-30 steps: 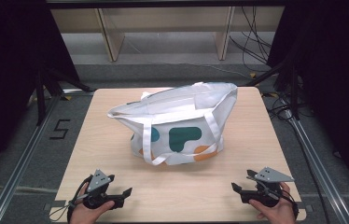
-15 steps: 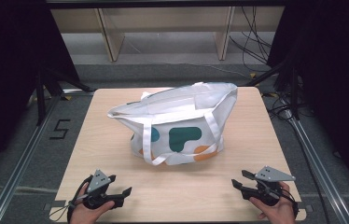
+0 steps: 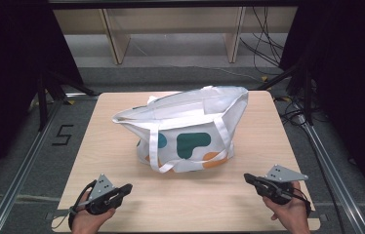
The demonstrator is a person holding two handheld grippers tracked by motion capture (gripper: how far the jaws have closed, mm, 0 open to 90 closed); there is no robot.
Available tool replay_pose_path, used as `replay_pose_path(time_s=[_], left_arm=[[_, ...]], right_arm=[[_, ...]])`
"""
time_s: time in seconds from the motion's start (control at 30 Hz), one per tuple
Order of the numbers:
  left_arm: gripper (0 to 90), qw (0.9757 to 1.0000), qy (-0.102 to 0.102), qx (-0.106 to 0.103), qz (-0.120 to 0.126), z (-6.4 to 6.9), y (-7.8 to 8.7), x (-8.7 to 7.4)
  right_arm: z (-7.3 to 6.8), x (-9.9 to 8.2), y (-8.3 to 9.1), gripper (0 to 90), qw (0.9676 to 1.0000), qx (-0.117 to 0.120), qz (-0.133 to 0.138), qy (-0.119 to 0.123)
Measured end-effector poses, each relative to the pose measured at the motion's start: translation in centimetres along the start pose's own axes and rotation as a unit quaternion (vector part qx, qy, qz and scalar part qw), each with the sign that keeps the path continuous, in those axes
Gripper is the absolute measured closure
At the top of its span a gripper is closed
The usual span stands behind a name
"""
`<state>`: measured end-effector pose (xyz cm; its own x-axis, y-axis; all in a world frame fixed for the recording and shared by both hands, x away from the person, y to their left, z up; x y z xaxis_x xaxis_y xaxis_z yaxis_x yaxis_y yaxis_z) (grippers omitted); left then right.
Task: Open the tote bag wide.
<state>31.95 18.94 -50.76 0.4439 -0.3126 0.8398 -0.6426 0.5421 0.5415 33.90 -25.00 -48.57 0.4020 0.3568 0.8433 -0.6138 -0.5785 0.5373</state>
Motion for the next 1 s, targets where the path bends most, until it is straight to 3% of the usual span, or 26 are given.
replay_pose_path(time_s=[0.03, 0.1, 0.13, 0.2, 0.23, 0.27, 0.3, 0.37, 0.43, 0.47, 0.5, 0.6, 0.63, 0.7, 0.83, 1.0], left_arm=[[89.5, 1.0, -0.004, -0.002, 0.0, -0.2, 0.0, 0.4], [89.6, 0.9997, 0.014, -0.013, 0.013, -0.4, 0.0, 1.4], [89.6, 0.9997, 0.014, -0.016, 0.014, -0.5, 0.1, 1.8], [89.5, 0.9995, 0.012, -0.022, 0.021, -0.7, 0.3, 3.0], [89.6, 0.9994, 0.005, -0.026, 0.021, -0.9, 0.3, 3.7], [89.5, 0.9995, -0.002, -0.02, 0.024, -1.3, 0.5, 4.4], [89.5, 0.9993, 0.005, -0.027, 0.025, -1.6, 0.6, 5.1], [89.5, 0.9987, 0.017, -0.033, 0.035, -2.0, 0.8, 6.5], [89.5, 0.9987, 0.008, -0.032, 0.038, -2.3, 1.3, 8.2], [89.4, 0.9986, -0.005, -0.028, 0.044, -2.6, 1.5, 9.2], [89.4, 0.9983, -0.011, -0.032, 0.047, -2.7, 1.6, 10.1], [89.3, 0.9979, -0.013, -0.033, 0.054, -3.2, 1.9, 12.9], [89.3, 0.998, -0.016, -0.029, 0.053, -3.3, 1.9, 13.8], [89.0, 0.9979, -0.018, -0.03, 0.055, -3.7, 1.9, 15.5], [88.7, 0.998, -0.019, -0.013, 0.059, -4.7, 1.2, 18.5], [88.7, 0.9984, -0.015, -0.007, 0.053, -5.6, -0.5, 20.6]], right_arm=[[0.1, 0.6, 0.0, 90.0, 1.0, -0.001, 0.008, 0.004], [0.4, 1.8, 0.0, 90.0, 0.9997, -0.004, 0.017, 0.018], [0.7, 2.9, 0.1, 90.0, 0.999, -0.003, 0.024, 0.039], [0.4, 4.3, 0.4, 90.0, 0.9992, -0.003, 0.021, 0.033], [0.8, 5.3, 0.4, 90.0, 0.9974, -0.01, 0.041, 0.058], [0.8, 6.1, 0.6, 90.0, 0.9974, -0.009, 0.04, 0.059], [0.8, 7.0, 0.6, 90.0, 0.9965, -0.012, 0.052, 0.065], [1.1, 8.5, 0.8, 90.0, 0.9959, -0.014, 0.05, 0.074], [1.6, 10.1, 0.8, 90.0, 0.9943, -0.019, 0.064, 0.083], [1.6, 10.7, 0.9, 90.0, 0.9955, -0.013, 0.058, 0.074], [1.9, 11.5, 1.0, 90.0, 0.9942, -0.02, 0.062, 0.086], [2.2, 13.9, 1.0, 90.0, 0.9945, -0.012, 0.065, 0.081], [2.4, 14.8, 1.1, 90.0, 0.9931, -0.019, 0.074, 0.089], [2.5, 16.5, 1.0, 90.0, 0.993, -0.018, 0.074, 0.091], [3.1, 20.0, 0.4, 90.0, 0.9914, -0.024, 0.072, 0.106], [4.5, 23.1, -1.3, 90.0, 0.9914, -0.036, 0.044, 0.118]])
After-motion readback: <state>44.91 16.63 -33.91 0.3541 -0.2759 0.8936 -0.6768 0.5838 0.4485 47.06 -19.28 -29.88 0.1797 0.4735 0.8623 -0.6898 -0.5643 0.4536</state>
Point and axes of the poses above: each handheld gripper's, and its own axes: y roughly backward along the jaws, x roughly out of its top, z roughly to its right, the point moved 5 cm from there along -y, roughly forward along the jaws, and after that the axes turned 1 degree about y, right-handed, at the moved point
